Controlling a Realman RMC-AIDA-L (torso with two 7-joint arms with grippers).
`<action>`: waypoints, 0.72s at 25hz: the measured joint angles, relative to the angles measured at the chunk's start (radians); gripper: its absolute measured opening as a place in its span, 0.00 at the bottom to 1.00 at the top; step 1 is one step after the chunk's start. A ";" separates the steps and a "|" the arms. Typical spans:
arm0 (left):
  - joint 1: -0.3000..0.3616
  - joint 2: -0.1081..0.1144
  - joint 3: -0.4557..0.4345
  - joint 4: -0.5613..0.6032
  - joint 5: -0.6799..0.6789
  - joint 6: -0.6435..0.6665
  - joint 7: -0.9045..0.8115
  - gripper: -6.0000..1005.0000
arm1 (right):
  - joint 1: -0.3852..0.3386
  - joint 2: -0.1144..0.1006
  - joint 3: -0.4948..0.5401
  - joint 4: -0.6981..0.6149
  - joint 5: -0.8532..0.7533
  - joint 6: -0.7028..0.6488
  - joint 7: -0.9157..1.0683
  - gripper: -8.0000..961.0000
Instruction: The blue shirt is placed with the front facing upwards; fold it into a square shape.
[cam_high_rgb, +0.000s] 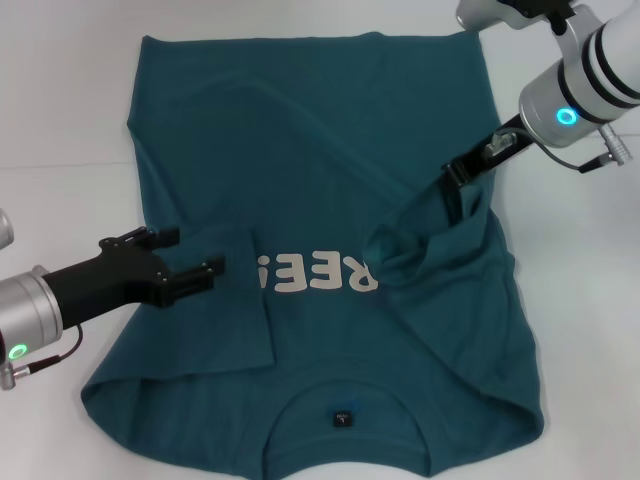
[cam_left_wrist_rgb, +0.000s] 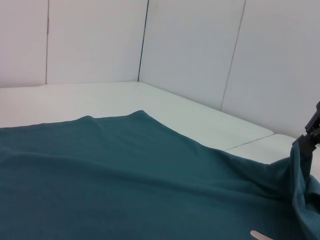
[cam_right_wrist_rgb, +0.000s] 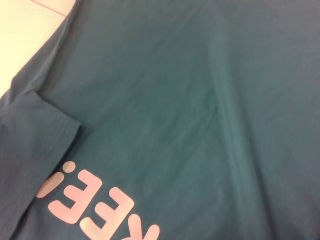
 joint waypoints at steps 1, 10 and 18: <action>0.000 0.000 0.000 0.000 0.000 0.001 0.000 0.83 | -0.001 -0.003 0.001 0.005 0.006 -0.001 0.000 0.01; 0.000 0.000 0.000 0.000 0.000 0.007 0.000 0.83 | -0.006 -0.007 0.031 0.012 0.013 0.002 0.006 0.01; 0.002 0.000 0.000 0.000 0.000 0.007 0.000 0.83 | -0.009 -0.016 0.116 0.031 0.031 0.010 0.004 0.01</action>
